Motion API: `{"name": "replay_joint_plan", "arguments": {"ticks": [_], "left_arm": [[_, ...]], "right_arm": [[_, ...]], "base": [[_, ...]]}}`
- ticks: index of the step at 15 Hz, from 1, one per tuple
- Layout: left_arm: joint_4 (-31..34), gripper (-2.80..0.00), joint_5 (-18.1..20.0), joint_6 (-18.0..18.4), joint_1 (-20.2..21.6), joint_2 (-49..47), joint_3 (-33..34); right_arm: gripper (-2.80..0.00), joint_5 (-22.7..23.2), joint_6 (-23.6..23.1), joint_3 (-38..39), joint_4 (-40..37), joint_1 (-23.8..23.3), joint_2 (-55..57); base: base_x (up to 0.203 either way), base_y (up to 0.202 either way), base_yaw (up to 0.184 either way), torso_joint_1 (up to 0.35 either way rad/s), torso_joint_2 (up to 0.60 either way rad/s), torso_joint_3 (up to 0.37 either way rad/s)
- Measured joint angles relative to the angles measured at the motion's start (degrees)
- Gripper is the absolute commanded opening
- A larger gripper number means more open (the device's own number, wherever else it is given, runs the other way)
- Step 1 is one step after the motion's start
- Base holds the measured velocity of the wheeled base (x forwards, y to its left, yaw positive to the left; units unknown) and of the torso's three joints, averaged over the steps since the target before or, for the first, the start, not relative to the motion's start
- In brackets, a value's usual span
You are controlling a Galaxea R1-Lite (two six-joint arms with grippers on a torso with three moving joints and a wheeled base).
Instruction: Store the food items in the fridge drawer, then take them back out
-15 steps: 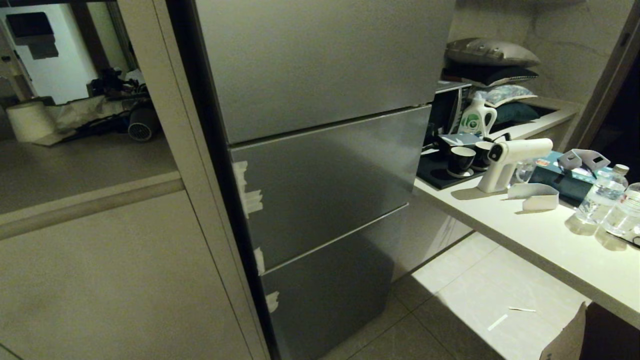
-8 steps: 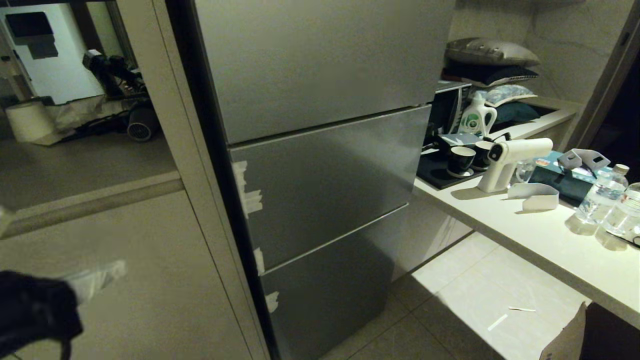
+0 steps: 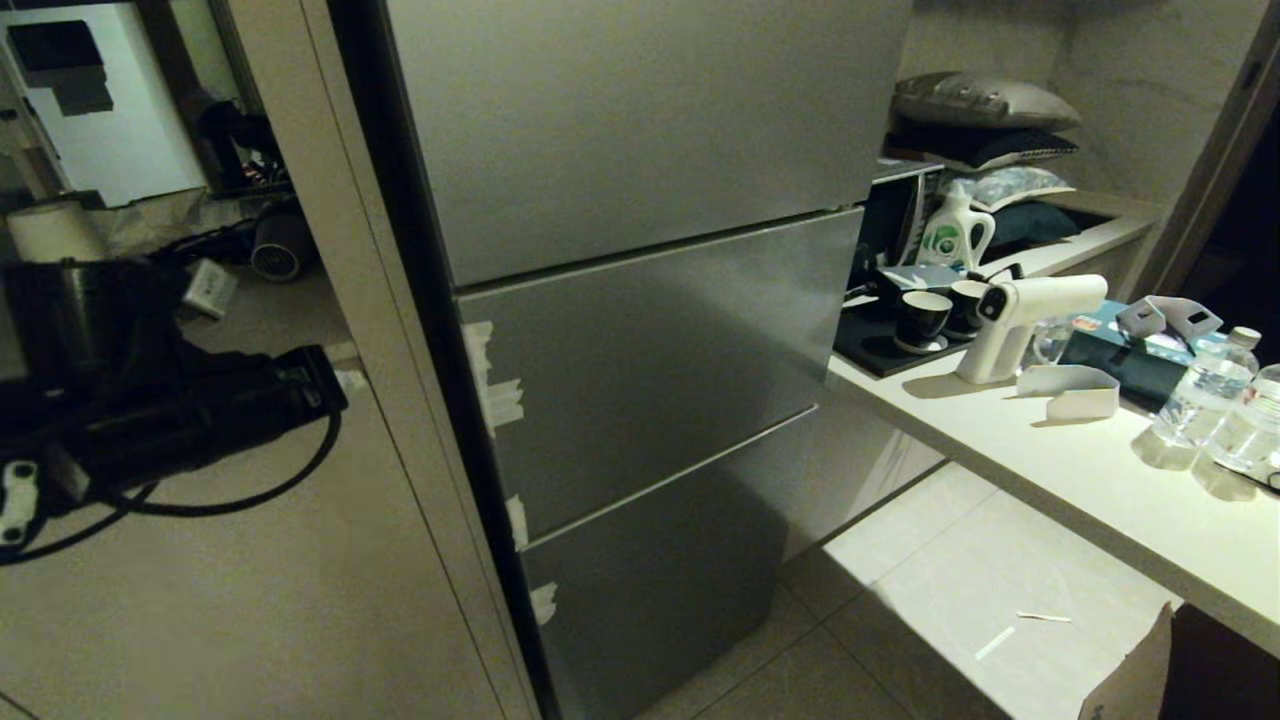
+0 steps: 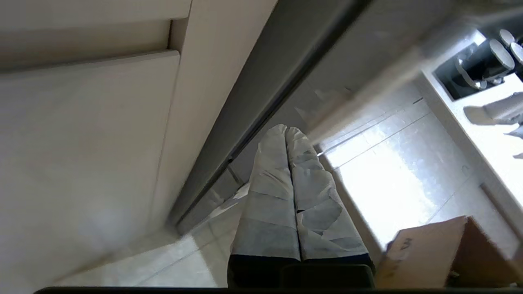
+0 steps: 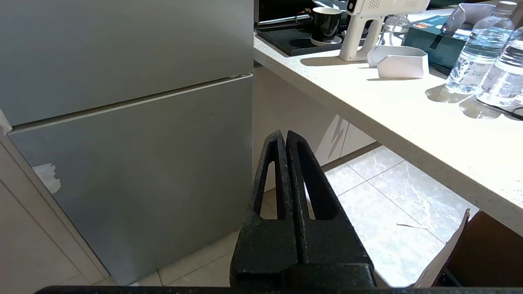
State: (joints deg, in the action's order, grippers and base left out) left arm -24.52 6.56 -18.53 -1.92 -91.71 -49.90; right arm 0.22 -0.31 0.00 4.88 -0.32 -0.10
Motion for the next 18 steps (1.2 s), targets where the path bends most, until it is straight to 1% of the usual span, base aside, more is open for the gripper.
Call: {"name": "replay_joint_plan", "arguments": {"ticks": [4,7,10,12,14,16,18], "left_arm": [[-7.3,-2.80,0.3,-5.1,-0.9,-5.6,-0.7],[-12.9,-2.80,-0.7,-7.6,-4.4,-9.3,-2.0],[-14.1,-2.80,-4.2,-8.3,-6.8,-11.9,-5.0],[-14.2,-2.80,-5.1,-8.4,-7.4,-12.6,-5.6],[-14.2,-2.80,-6.9,-8.4,-7.9,-13.0,-5.8],[-14.3,-2.80,-7.2,-8.6,-8.5,-13.2,-5.9],[-17.3,-2.80,-7.2,-8.5,-8.7,-13.4,-6.0]], "right_arm": [[-2.80,0.0,0.0,0.0,0.0,0.0,0.0],[-2.80,0.0,0.0,0.0,0.0,0.0,0.0],[-2.80,0.0,0.0,0.0,0.0,0.0,0.0],[-2.80,0.0,0.0,0.0,0.0,0.0,0.0],[-2.80,0.0,0.0,0.0,0.0,0.0,0.0],[-2.80,0.0,0.0,0.0,0.0,0.0,0.0],[-2.80,0.0,0.0,0.0,0.0,0.0,0.0]], "base": [[0.000,0.000,0.000,0.000,0.00,0.000],[0.000,0.000,0.000,0.000,0.00,0.000],[0.000,0.000,0.000,0.000,0.00,0.000],[0.000,0.000,0.000,0.000,0.00,0.000],[0.000,0.000,0.000,0.000,0.00,0.000],[0.000,0.000,0.000,0.000,0.00,0.000],[0.000,0.000,0.000,0.000,0.00,0.000]]}}
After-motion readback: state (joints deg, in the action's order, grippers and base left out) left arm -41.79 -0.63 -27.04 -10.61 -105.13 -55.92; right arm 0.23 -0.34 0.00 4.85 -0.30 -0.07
